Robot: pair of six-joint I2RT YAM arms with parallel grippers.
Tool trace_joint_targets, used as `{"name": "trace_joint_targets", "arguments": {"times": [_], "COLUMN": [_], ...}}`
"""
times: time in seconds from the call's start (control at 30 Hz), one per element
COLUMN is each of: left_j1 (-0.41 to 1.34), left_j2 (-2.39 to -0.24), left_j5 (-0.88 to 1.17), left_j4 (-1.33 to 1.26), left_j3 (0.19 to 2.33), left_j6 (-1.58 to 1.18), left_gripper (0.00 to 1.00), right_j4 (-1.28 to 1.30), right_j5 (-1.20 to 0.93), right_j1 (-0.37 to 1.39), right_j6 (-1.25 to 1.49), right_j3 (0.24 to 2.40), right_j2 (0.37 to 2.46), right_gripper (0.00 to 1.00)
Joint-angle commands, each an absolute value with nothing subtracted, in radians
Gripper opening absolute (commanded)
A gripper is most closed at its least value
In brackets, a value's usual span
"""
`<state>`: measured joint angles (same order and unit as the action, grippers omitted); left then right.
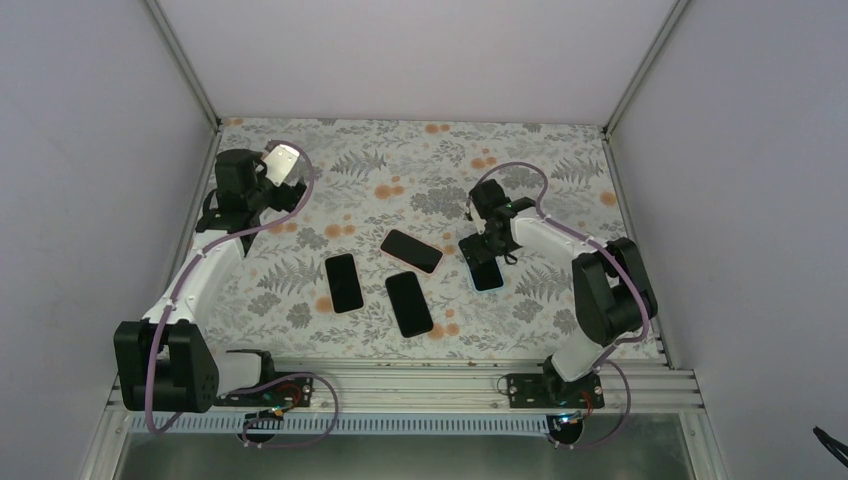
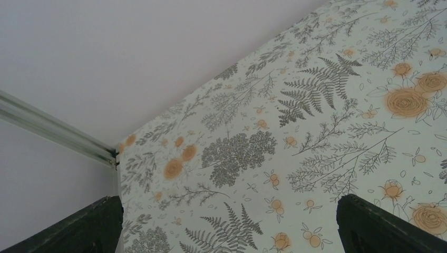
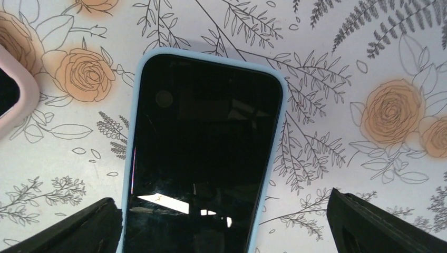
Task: Take the phone out of the phone case
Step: Pick up the phone at the center of the board.
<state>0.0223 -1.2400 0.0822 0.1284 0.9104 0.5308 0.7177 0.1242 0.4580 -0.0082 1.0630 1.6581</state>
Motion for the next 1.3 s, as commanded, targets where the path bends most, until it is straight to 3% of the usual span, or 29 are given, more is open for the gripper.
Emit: {"name": "trace_joint_targets", "arguments": {"times": [0.0, 0.3, 0.9, 0.93, 1.13, 1.27], "left_j1": [0.016, 0.015, 0.017, 0.017, 0.017, 0.02], "left_j2": [-1.239, -1.239, -1.233, -1.235, -1.237, -1.247], "left_j5": [0.084, 0.075, 0.086, 0.087, 0.092, 0.148], "left_j4": [0.12, 0.124, 0.113, 0.114, 0.126, 0.154], "left_j3": [0.9, 0.891, 0.864, 0.864, 0.87, 0.897], "left_j6": [0.517, 0.528, 0.549, 0.552, 0.563, 0.578], "left_gripper": [1.0, 1.0, 1.0, 1.0, 1.0, 1.0], "right_j4": [0.717, 0.725, 0.707, 0.701, 0.689, 0.69], "right_j5": [0.098, 0.01, 0.093, 0.094, 0.095, 0.109], "right_j1": [0.476, 0.48, 0.472, 0.472, 0.471, 0.472], "right_j6": [0.092, 0.071, 0.025, 0.021, 0.001, -0.032], "right_j3": [1.055, 1.054, 1.008, 1.007, 1.009, 1.028], "right_j2": [1.655, 1.724, 1.785, 1.793, 1.852, 1.815], "right_gripper": [1.0, 1.0, 0.97, 0.93, 0.52, 0.49]}}
